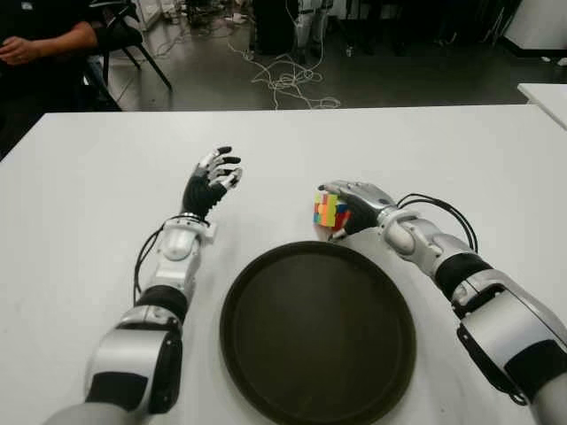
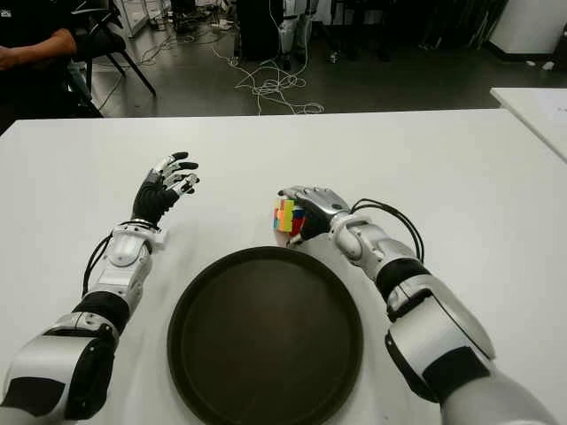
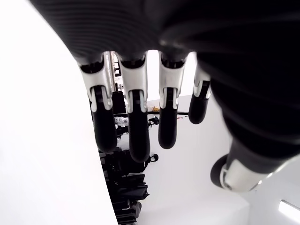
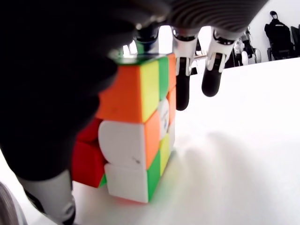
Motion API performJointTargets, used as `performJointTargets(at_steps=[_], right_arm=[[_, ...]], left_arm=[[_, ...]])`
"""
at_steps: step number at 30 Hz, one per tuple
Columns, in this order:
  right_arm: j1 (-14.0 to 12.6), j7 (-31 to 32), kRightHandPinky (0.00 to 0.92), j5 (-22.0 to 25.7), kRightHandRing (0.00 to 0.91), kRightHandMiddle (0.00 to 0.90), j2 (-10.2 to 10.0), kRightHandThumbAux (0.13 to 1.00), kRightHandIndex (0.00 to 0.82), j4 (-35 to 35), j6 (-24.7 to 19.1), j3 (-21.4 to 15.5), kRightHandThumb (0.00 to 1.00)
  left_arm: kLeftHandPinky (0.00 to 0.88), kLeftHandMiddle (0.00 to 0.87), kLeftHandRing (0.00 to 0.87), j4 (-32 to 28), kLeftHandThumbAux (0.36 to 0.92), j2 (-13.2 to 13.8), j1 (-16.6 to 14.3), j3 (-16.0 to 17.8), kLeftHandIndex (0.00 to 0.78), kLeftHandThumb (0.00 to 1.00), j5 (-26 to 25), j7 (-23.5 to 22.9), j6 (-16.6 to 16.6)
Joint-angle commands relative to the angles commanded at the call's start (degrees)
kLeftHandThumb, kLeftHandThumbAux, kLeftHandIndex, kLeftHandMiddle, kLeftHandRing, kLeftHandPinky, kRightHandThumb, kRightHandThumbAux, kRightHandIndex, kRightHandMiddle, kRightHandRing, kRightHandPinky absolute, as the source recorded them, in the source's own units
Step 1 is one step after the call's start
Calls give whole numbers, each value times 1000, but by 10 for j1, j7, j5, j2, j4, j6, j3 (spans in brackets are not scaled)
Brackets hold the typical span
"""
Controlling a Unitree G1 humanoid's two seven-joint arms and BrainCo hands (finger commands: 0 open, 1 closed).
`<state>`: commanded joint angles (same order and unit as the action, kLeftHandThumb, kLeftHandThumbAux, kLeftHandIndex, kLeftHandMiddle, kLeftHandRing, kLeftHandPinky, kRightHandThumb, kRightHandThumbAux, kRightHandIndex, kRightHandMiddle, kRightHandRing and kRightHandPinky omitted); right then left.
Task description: Pick up the Rubik's Cube and put it in the plate
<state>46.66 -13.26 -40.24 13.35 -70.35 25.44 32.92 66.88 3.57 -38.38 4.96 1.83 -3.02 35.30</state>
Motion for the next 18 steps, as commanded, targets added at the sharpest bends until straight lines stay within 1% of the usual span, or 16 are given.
performJointTargets(at_steps=[5, 6, 7, 8, 9, 10, 11, 12, 13, 14, 15, 18], right_arm=[[-1, -26, 320, -2, 303, 278, 1, 810, 162, -4, 3, 2, 0], [-1, -29, 356, -2, 332, 305, 1, 823, 180, -4, 4, 2, 0], [-1, -33, 369, -2, 343, 315, 2, 828, 186, -5, 5, 3, 0], [-1, -36, 423, -3, 388, 357, 2, 849, 226, -6, 6, 3, 0], [-1, -38, 458, -3, 416, 384, 2, 863, 251, -6, 7, 4, 0], [0, -43, 470, -5, 426, 394, 3, 868, 261, -7, 8, 5, 0], [1, -51, 503, -10, 461, 426, 4, 882, 299, -7, 9, 10, 27], [2, -57, 532, -14, 503, 472, 5, 830, 342, -7, 10, 13, 263], [3, -65, 542, -18, 518, 489, 7, 811, 358, -7, 11, 16, 347], [3, -70, 566, -21, 549, 524, 8, 784, 381, -7, 12, 19, 469], [4, -76, 581, -23, 569, 547, 9, 767, 395, -6, 13, 20, 547], [5, -92, 633, -28, 625, 609, 10, 745, 414, -5, 13, 22, 640]], left_arm=[[358, 293, 343, 0, 645, 0, -1, -3, 183, 333, 4, 4, 1], [357, 295, 342, 0, 644, 1, -1, -3, 183, 331, 4, 4, 0], [357, 295, 342, 0, 643, 1, -1, -4, 183, 330, 4, 5, 0], [359, 294, 340, 0, 639, 1, -1, -4, 183, 331, 5, 5, 0], [360, 294, 339, 0, 637, 1, -2, -4, 184, 331, 4, 5, 0], [361, 294, 339, 0, 636, 1, -2, -4, 184, 332, 4, 4, 0], [361, 294, 338, 1, 635, 0, -1, -4, 185, 336, 3, 4, 0], [357, 294, 337, 1, 636, 0, -1, -3, 186, 336, 3, 4, 1], [355, 294, 337, 1, 636, 0, -1, -3, 187, 336, 3, 4, 1], [350, 294, 335, 1, 637, 0, -1, -3, 187, 335, 3, 5, 1], [347, 293, 334, 1, 638, 0, -1, -4, 186, 334, 4, 6, 1], [336, 291, 331, 0, 635, 1, -1, -5, 185, 330, 7, 8, 1]])
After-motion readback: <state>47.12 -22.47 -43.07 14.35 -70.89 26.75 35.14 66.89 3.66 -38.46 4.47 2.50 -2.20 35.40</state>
